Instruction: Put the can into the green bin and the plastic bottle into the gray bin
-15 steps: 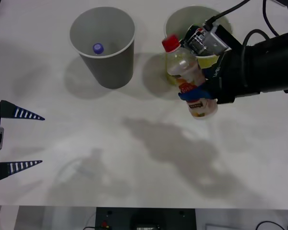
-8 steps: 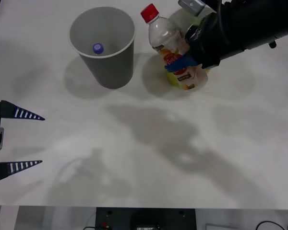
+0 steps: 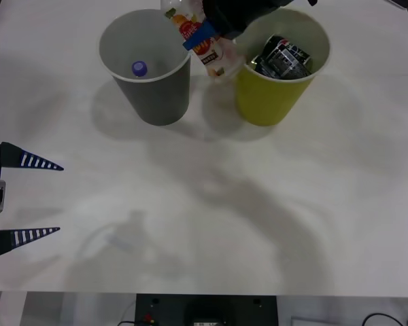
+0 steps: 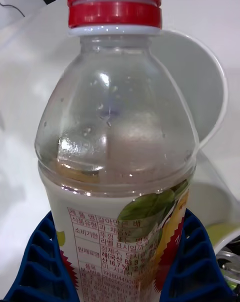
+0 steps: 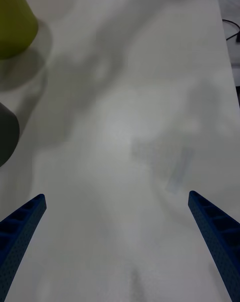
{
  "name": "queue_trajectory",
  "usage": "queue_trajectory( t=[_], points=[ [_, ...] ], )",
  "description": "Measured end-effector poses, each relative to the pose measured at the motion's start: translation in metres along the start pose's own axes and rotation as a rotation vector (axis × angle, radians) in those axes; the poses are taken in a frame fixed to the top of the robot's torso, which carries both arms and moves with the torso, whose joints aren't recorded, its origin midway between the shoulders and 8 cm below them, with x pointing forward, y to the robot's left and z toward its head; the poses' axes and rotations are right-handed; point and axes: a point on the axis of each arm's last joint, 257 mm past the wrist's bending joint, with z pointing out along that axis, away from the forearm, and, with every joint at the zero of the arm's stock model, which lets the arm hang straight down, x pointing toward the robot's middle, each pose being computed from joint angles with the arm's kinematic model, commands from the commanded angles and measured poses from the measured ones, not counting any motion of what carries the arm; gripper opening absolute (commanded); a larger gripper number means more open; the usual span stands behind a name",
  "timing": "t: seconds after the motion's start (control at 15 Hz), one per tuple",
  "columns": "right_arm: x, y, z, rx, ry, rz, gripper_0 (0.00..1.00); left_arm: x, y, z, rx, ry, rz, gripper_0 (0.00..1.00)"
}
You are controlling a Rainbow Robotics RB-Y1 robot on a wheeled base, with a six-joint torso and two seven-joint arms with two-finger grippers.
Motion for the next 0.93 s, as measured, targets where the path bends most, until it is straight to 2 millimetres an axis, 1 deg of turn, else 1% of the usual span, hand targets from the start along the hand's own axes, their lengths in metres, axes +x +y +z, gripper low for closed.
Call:
queue_trajectory(
  t=[0.2, 0.4, 0.67, 0.93],
  points=[
    [-0.036, -0.007, 0.018, 0.021, -0.011, 0.026, 0.0, 0.0, 0.0, 0.0, 0.0, 0.0, 0.0, 0.98],
    [-0.06, -0.008, 0.033, 0.042, -0.012, 0.04, 0.0, 0.0, 0.0, 0.0, 0.0, 0.0, 0.0, 0.98],
    [-0.085, -0.009, 0.059, 0.082, -0.059, 0.046, 0.0, 0.0, 0.0, 0.0, 0.0, 0.0, 0.0, 0.98],
    [-0.1, -0.013, 0.078, 0.124, -0.108, 0.045, 0.0, 0.0, 0.0, 0.0, 0.0, 0.0, 0.0, 0.98]
  ],
)
